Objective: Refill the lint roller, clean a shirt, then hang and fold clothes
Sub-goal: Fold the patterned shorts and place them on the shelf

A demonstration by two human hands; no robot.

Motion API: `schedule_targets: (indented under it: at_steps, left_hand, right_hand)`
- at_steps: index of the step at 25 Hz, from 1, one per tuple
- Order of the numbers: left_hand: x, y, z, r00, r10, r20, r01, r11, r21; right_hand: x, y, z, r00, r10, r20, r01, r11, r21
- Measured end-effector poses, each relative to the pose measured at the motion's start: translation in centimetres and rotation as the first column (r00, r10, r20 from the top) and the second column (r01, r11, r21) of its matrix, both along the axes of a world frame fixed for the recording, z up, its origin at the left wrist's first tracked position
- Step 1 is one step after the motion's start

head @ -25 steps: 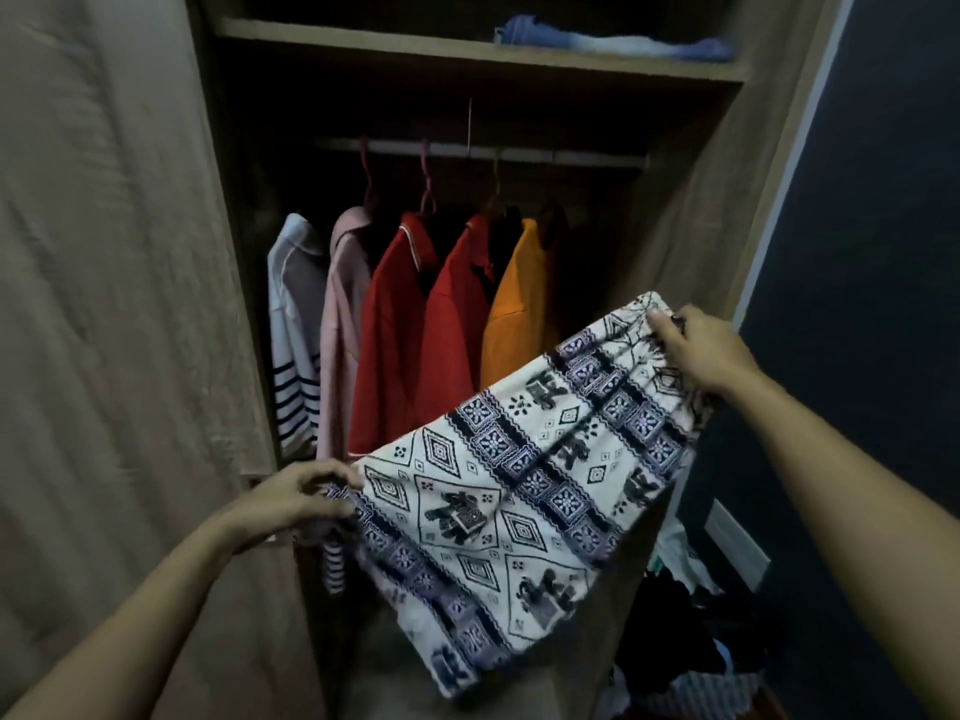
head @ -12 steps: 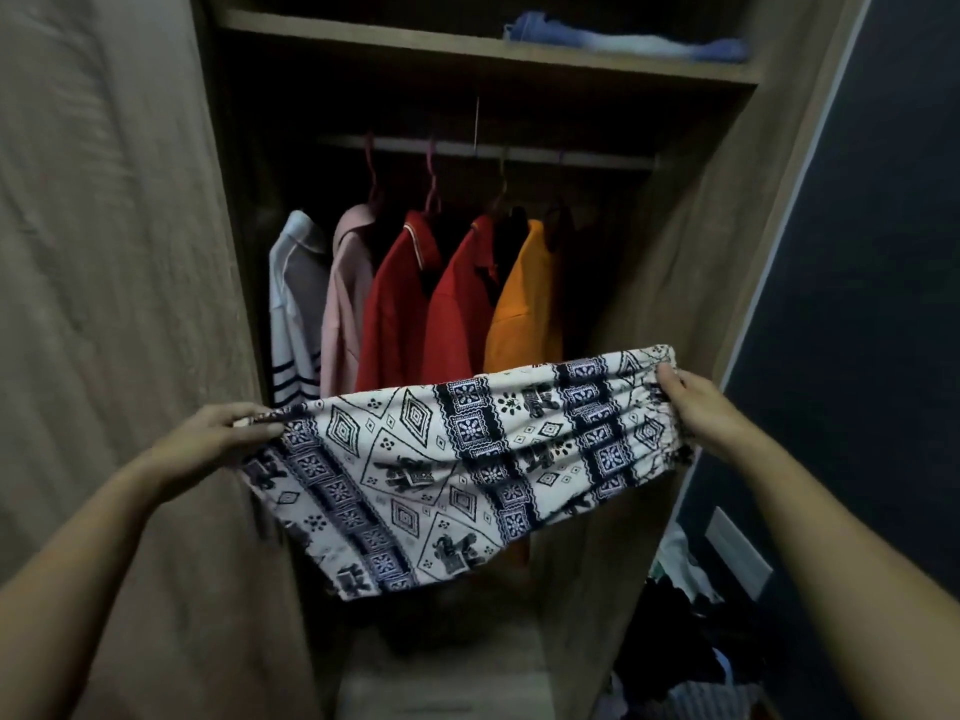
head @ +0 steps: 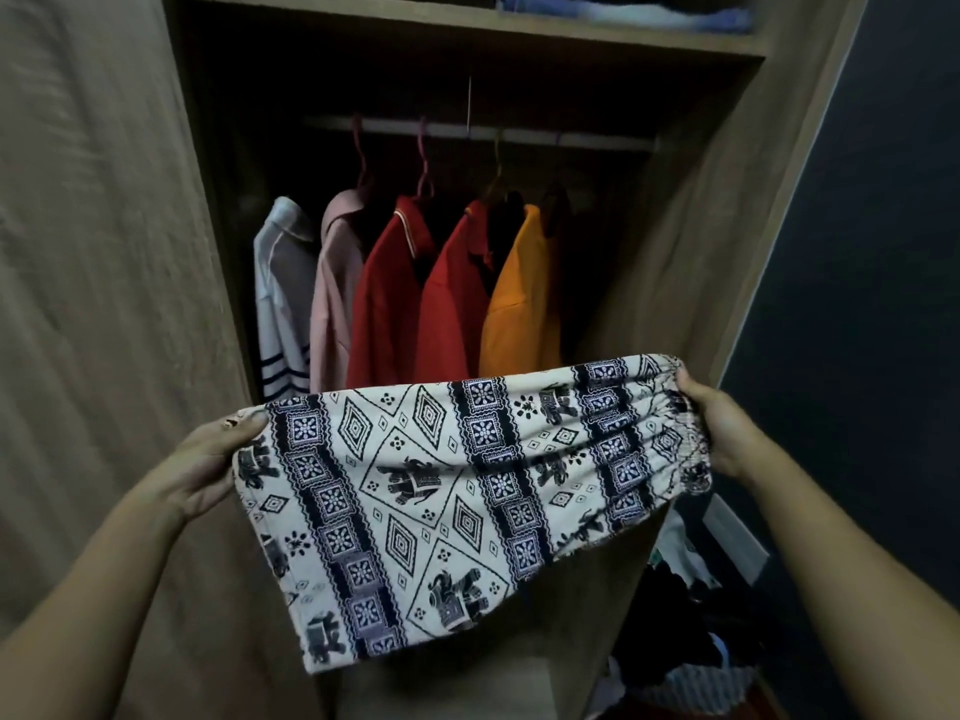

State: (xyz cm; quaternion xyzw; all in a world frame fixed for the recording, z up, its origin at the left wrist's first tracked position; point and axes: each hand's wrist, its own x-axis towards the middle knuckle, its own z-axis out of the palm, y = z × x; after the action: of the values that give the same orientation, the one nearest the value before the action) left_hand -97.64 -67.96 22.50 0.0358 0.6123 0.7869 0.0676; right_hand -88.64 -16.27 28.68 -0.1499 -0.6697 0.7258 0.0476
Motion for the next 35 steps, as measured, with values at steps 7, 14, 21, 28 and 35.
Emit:
schedule_targets:
  at_steps: [7, 14, 21, 28, 35]
  left_hand:
    - [1.3, 2.4, 2.4, 0.999, -0.014, 0.029, 0.009, 0.989, 0.148]
    - [-1.9, 5.5, -0.9, 0.889, 0.117, 0.443, -0.037, 0.982, -0.185]
    - [1.6, 18.2, 5.7, 0.955, -0.121, 0.272, 0.193, 0.948, -0.255]
    - [4.7, 24.1, 9.0, 0.978, -0.119, 0.172, 0.176, 0.914, -0.364]
    - [4.9, 23.9, 8.7, 0.977, -0.151, 0.147, 0.182, 0.957, -0.225]
  right_hand:
    - [0.4, 0.7, 0.6, 0.999, 0.019, -0.051, -0.022, 0.997, -0.072]
    - [-0.6, 0.7, -2.5, 0.957, -0.019, 0.289, 0.025, 0.999, -0.019]
    - [-2.5, -7.1, -0.6, 0.973, 0.043, 0.227, -0.072, 0.990, 0.118]
    - [-1.7, -13.2, -0.4, 0.987, 0.139, 0.081, -0.148, 0.982, 0.113]
    - [-0.5, -14.1, 0.1, 0.981, 0.191, -0.028, -0.188, 0.979, 0.073]
